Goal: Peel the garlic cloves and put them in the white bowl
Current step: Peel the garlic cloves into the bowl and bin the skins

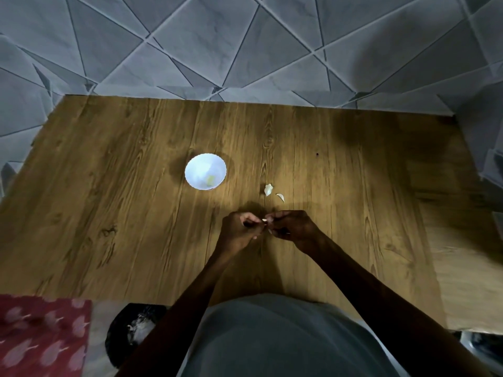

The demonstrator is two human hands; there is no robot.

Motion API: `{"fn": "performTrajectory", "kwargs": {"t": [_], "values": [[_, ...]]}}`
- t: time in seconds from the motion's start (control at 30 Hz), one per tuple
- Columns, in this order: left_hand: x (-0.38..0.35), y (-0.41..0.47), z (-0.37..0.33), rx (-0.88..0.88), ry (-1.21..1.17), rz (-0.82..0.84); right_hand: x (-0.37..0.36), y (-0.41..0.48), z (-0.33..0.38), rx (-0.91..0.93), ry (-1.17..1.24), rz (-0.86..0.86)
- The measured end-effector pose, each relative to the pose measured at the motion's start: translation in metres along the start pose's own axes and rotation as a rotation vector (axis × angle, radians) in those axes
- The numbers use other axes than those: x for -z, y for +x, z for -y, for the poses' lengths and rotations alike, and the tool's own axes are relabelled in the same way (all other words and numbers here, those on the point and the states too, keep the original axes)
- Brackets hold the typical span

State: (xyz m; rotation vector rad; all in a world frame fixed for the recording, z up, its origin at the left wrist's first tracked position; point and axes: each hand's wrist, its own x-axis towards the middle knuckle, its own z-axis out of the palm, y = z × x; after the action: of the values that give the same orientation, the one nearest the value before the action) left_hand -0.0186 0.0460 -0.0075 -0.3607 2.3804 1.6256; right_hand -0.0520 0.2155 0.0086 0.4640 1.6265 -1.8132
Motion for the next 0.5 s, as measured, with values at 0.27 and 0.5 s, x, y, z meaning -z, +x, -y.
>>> {"fn": "performTrajectory", "kwargs": {"t": [0.27, 0.5], "values": [[0.001, -0.002, 0.000, -0.102, -0.071, -0.001, -0.002, 0.000, -0.004, 0.109, -0.166, -0.134], [0.000, -0.010, -0.009, 0.050, -0.369, 0.008, 0.000, -0.006, -0.001, 0.054, -0.111, -0.029]]}}
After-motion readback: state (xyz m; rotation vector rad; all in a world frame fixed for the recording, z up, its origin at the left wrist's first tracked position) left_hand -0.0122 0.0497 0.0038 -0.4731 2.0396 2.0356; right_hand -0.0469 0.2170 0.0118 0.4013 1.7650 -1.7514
